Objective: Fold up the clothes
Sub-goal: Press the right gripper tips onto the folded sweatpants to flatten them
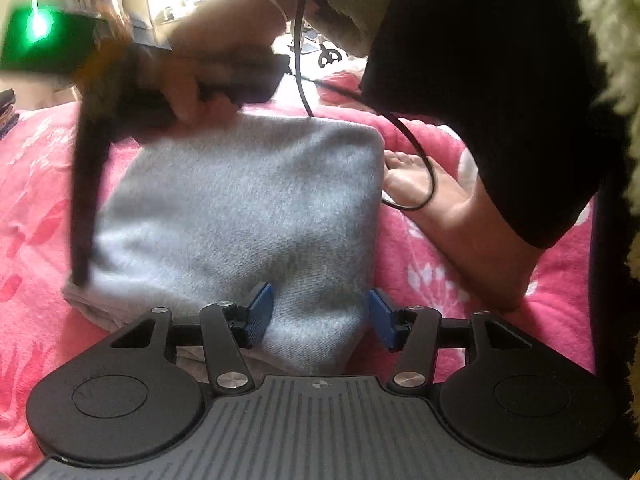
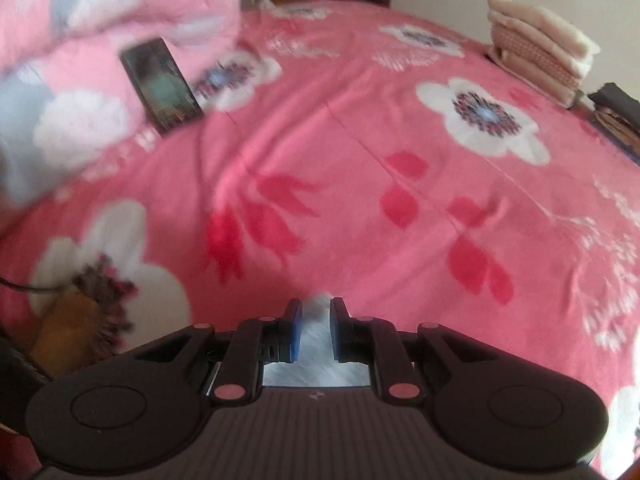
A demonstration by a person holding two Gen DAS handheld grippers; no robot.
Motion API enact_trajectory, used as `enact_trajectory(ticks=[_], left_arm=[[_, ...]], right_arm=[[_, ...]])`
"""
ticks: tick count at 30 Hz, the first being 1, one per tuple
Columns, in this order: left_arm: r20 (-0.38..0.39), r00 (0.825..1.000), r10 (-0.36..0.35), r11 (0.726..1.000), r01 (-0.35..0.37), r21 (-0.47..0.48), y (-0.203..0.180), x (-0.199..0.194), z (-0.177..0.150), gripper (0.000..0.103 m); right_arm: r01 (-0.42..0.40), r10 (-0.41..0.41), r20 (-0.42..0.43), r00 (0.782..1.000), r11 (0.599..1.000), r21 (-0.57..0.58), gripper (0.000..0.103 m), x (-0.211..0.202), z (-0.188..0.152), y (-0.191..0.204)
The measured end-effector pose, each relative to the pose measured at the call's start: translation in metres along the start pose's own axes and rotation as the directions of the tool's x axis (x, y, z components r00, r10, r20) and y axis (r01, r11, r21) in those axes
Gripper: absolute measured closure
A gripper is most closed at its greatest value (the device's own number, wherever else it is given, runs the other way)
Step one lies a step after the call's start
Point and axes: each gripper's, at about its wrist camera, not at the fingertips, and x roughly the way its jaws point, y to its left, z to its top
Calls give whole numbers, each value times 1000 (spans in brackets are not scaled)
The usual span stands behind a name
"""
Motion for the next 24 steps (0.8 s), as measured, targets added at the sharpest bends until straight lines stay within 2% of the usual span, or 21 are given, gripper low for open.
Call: enact_trajectory(ticks=[3, 6, 9, 15, 17, 20, 24], left_arm=[[-3, 1000, -7, 1000, 7, 9, 1, -2, 1, 50], [4, 1000, -8, 1000, 8, -1, 2, -3, -1, 50], [11, 1000, -11, 1000, 11, -9, 3, -4, -3, 50], [-7, 1000, 2, 1000, -2, 6, 4, -3, -5, 47], [-5, 1000, -1, 1000, 1, 4, 3, -5, -4, 47], [-1, 1000, 0, 1000, 0, -6, 2, -5, -3, 47], [3, 1000, 0, 1000, 0, 3, 3, -4, -4, 47]], right_arm=[[8, -8, 0, 1000, 1000, 28, 88, 2, -5, -1], [-78, 75, 61, 995, 996, 48, 87, -31, -5, -1], [-154, 153, 59, 986, 988, 22, 87, -52, -18, 6], [-194, 194, 6, 981, 976, 95, 88, -18, -50, 25], [-199, 199, 14, 980, 972, 128, 88, -19, -52, 24], [-151, 144, 52, 988, 974, 168, 88, -42, -55, 16], [20, -47, 93, 995, 963, 267, 88, -76, -73, -12]])
